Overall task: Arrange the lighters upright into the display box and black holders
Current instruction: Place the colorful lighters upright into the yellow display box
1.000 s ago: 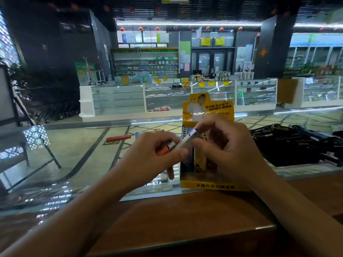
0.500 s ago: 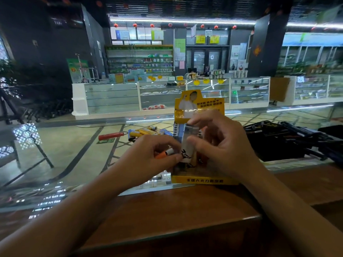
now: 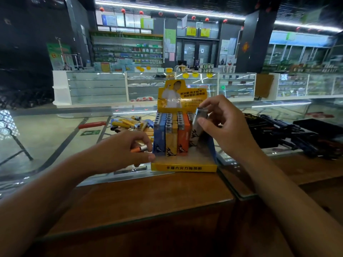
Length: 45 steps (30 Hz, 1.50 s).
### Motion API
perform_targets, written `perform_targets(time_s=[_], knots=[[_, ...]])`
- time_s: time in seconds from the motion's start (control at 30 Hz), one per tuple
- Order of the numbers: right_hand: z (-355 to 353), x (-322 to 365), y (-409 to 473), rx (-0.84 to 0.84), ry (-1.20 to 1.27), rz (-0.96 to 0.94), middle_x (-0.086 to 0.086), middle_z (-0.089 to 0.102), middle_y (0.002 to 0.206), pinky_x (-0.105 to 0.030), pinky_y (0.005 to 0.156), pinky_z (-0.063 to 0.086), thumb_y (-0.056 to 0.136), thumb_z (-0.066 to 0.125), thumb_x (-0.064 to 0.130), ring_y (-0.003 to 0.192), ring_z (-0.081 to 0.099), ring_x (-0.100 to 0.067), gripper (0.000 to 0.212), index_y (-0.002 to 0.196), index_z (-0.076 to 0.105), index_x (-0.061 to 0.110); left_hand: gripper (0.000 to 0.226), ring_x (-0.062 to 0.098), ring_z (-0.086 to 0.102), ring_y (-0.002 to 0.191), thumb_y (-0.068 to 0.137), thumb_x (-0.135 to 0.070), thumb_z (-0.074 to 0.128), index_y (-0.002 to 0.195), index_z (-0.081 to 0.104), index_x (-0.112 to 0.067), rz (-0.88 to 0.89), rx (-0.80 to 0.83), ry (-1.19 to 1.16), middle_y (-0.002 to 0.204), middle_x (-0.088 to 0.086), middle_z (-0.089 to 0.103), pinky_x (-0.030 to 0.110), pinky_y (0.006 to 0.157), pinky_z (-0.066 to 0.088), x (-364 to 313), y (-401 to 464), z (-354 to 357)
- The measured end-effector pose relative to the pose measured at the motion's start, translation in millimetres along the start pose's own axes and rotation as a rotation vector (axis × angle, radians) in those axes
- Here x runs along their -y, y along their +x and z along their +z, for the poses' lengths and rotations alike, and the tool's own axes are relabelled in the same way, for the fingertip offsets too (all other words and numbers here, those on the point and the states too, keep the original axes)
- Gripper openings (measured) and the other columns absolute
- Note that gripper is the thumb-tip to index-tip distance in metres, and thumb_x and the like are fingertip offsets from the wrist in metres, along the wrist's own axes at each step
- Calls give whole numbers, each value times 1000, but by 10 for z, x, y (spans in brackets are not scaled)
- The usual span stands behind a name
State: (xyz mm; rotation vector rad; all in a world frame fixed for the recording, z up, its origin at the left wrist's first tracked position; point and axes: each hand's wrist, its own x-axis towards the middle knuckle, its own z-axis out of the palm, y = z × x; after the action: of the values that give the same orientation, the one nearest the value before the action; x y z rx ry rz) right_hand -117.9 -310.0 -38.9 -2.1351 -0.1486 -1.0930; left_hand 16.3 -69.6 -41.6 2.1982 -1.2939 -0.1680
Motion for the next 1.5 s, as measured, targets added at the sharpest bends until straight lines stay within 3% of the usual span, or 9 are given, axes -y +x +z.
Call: perform_targets(time_s=[0.2,0.37,0.57,0.77,0.9,1.07,1.2,1.3,1.5], knots=[[36,-34,-20,23,-200,-62,14,64,92,-20,72,53,87,74,19,82,63,-5,19,101,62,18,40,1,56,52,66,-66,59,90,59,-34,27,-1,-13,68,-15,69,17,51,45,14,3,22],[61,-72,-12,59,-291,-115,4,56,96,-19,71,46,87,73,15,84,55,-3,12,92,62,16,32,4,64,63,71,-59,62,87,62,-31,70,-9,6,73,-16,68,12,59,44,40,0,35],[64,-72,-27,61,-322,-66,9,50,97,-8,70,32,84,75,21,85,47,9,17,94,61,20,26,19,62,63,70,-59,68,81,68,-35,111,-120,-2,72,-2,64,33,60,51,70,2,5],[75,-12,-56,39,-218,-40,8,45,104,-2,73,35,84,71,9,80,45,14,24,103,58,17,17,7,43,54,90,-21,66,96,70,-36,150,-70,-320,66,0,52,21,49,39,-18,-47,7],[74,-54,-63,-49,-152,-5,14,31,92,-8,66,36,85,65,21,70,37,0,35,111,42,22,28,10,44,59,86,-12,55,112,63,-21,134,24,-563,82,0,61,18,51,37,-73,-63,21],[113,-36,-39,-173,-104,-76,1,32,122,-13,68,40,87,65,23,75,41,-8,34,116,47,26,29,18,62,77,92,-19,50,116,65,-23,194,-66,-565,100,3,70,30,67,49,-173,-117,7],[172,111,-11,-95,-35,-89,4,50,110,-29,55,44,95,61,25,62,46,-14,48,139,42,31,26,24,52,69,102,-13,46,122,60,-21,248,-128,-626,81,7,60,31,63,46,-221,-143,16],[285,275,15,-21,51,-171,2,56,98,-45,54,47,90,57,15,60,51,-29,49,129,32,31,29,18,51,69,96,-2,54,123,49,-11,193,-125,-704,78,4,60,28,60,43,-230,-128,17],[512,564,160,193,45,-281,0,53,102,-24,51,40,90,52,8,52,45,-11,42,114,25,30,45,20,50,69,81,5,52,123,41,-5,194,-18,-882,83,9,62,29,60,43,-223,-127,0]])
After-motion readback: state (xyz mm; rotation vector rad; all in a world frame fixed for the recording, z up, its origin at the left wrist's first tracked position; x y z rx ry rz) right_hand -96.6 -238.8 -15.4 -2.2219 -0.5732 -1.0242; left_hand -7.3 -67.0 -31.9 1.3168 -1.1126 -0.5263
